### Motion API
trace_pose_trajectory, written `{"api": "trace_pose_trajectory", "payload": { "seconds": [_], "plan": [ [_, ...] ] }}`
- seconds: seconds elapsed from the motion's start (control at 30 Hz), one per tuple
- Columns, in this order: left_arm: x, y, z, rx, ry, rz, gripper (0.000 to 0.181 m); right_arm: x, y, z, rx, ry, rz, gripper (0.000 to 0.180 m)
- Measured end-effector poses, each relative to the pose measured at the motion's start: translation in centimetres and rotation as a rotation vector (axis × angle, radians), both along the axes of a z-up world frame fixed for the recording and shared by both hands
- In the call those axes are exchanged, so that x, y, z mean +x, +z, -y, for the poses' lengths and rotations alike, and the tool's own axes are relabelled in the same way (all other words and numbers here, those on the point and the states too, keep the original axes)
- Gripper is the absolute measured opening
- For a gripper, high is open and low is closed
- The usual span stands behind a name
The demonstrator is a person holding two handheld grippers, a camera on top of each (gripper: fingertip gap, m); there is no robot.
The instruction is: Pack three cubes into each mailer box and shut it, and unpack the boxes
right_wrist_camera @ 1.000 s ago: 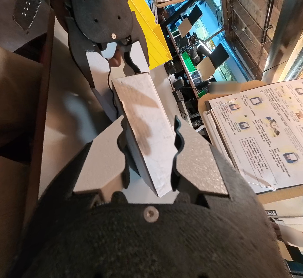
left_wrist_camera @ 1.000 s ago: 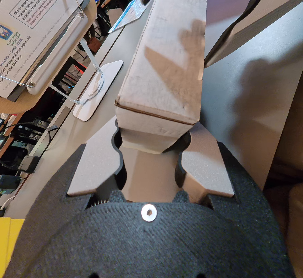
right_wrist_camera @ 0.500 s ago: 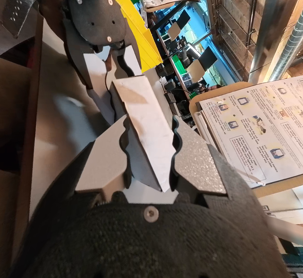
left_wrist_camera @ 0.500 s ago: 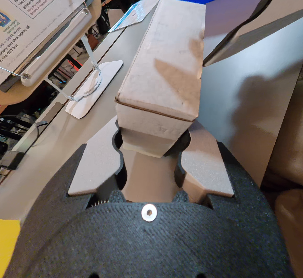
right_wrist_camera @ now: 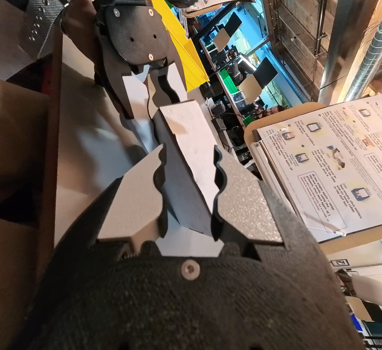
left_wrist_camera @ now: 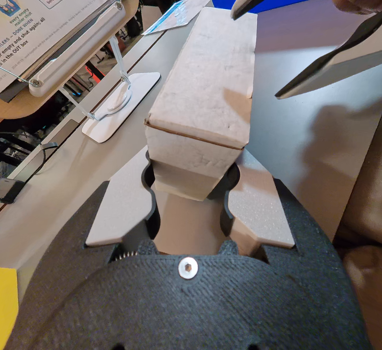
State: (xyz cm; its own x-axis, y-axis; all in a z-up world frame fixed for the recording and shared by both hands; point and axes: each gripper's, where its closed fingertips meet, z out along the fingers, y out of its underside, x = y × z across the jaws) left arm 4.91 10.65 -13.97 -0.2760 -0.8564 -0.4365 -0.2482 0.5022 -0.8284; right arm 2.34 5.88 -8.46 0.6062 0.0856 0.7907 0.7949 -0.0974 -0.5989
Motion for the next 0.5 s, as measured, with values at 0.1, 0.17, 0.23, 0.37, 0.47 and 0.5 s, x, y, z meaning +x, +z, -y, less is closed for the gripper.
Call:
{"api": "trace_pose_trajectory", "payload": {
  "seconds": [0.1, 0.17, 0.23, 0.37, 0.47, 0.5],
  "plan": [
    [0.0, 0.2, 0.4, 0.013, -0.001, 0.002, 0.070, 0.5, 0.2, -0.2, 0.014, -0.035, 0.024, 0.042],
    [0.1, 0.2, 0.7, 0.018, -0.005, 0.000, 0.070, 0.7, 0.2, -0.3, 0.020, -0.051, 0.044, 0.040],
    [0.1, 0.2, 0.9, 0.010, -0.002, -0.009, 0.069, 0.7, 0.6, -0.2, 0.043, -0.058, 0.087, 0.040],
    [0.1, 0.1, 1.1, 0.027, -0.004, -0.018, 0.069, 0.6, 0.9, 0.0, 0.058, -0.072, 0.178, 0.040],
    [0.2, 0.0, 1.0, 0.031, 0.005, -0.034, 0.068, 0.8, 1.2, -0.1, 0.072, -0.102, 0.224, 0.042],
    [0.2, 0.0, 1.0, 0.030, 0.009, -0.040, 0.068, 0.8, 1.3, -0.1, 0.074, -0.110, 0.238, 0.042]
  ]
}}
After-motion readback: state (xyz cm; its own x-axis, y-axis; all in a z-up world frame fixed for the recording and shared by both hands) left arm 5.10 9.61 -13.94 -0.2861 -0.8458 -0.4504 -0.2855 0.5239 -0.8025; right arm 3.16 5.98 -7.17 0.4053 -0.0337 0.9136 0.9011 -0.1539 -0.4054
